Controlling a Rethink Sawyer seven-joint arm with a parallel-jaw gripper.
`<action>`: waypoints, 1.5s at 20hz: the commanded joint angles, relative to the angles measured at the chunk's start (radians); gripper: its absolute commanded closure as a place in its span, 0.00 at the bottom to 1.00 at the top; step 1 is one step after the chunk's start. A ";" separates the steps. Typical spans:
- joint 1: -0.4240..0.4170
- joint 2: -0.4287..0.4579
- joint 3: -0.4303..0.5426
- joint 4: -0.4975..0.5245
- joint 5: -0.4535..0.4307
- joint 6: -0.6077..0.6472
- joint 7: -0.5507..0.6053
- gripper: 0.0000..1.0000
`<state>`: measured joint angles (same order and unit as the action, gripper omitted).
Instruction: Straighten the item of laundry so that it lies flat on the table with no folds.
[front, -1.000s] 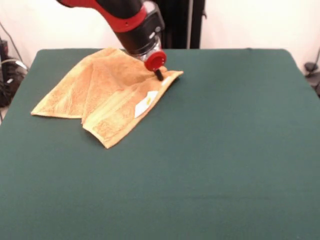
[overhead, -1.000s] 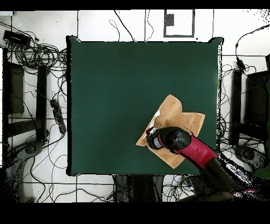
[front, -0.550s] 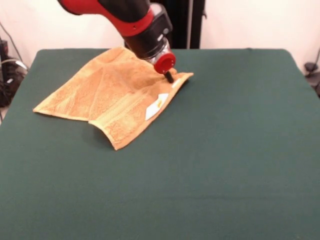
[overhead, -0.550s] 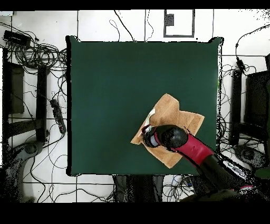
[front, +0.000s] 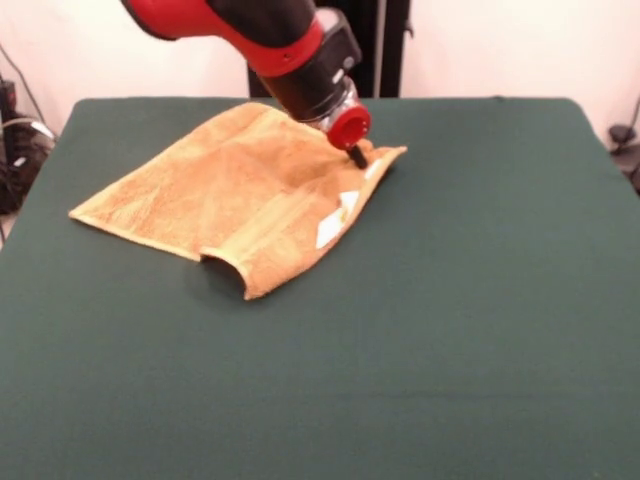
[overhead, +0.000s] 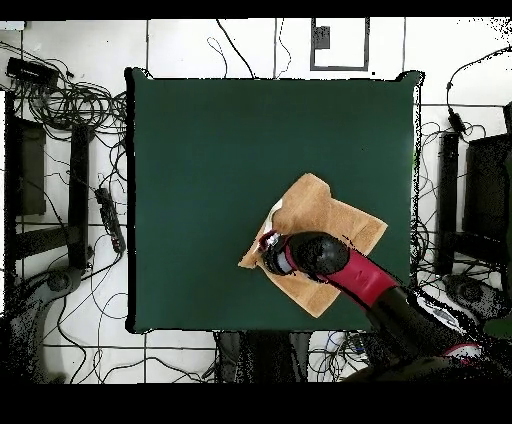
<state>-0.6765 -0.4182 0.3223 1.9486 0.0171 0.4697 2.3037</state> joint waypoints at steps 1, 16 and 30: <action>0.015 0.022 0.189 0.048 0.079 -0.042 0.072 1.00; -0.020 0.007 0.325 0.107 0.147 -0.056 0.110 1.00; -0.003 0.002 0.270 0.078 0.080 -0.068 0.059 0.00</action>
<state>-0.7228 -0.4188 0.5266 2.0299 0.0904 0.4697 2.3037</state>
